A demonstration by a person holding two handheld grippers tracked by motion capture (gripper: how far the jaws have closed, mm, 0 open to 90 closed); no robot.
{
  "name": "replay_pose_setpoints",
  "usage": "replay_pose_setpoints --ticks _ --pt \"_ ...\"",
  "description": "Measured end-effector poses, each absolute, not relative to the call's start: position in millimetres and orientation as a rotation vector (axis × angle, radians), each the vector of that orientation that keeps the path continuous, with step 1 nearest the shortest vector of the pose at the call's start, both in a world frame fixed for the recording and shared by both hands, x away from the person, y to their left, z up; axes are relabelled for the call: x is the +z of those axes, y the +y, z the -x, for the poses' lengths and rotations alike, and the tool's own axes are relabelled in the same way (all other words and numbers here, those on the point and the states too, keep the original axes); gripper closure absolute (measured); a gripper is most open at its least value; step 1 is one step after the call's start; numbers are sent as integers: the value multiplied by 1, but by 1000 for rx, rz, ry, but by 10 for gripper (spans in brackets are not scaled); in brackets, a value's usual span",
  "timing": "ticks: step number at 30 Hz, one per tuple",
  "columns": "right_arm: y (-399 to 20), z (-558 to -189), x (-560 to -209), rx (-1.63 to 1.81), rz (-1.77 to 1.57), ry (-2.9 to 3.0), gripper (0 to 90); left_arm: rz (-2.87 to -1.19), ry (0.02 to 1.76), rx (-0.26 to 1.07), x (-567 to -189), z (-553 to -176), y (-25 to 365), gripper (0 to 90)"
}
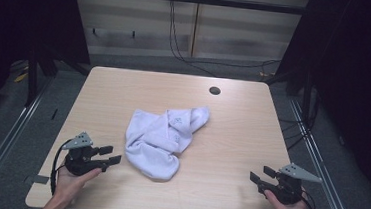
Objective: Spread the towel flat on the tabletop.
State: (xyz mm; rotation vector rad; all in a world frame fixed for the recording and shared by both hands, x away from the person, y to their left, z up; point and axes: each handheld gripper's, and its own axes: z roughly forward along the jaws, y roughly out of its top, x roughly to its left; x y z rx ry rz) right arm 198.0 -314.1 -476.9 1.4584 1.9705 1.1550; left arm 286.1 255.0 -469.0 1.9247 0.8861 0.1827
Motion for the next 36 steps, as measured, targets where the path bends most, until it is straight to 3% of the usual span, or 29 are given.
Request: replay_pose_setpoints --ticks 3,9,17,18,20,23,32,36 --pt "-314 -200 -478 1164 -1452 2001 370 -1913 868 174 -467 -293 253 552" --pt "-309 -203 -480 1135 -1419 2066 404 -1910 892 179 -467 -330 235 573" --pt "-304 -208 -481 1142 -1390 2117 389 -1995 878 157 -483 -353 202 385" --pt "-303 -208 -480 1136 -1390 2117 388 -2052 868 139 -491 -353 191 404" --pt "-303 -208 -479 1133 -1376 2126 385 -2067 826 117 -494 -348 189 599" --pt "-302 -208 -478 1139 -1379 2124 385 -2085 803 114 -493 -344 187 708" --pt "-295 -210 -480 1134 -1364 2167 393 -2144 645 -24 -493 -300 158 723" --pt "-289 -208 -478 1130 -1345 2190 399 -2167 629 -22 -489 -280 151 696"
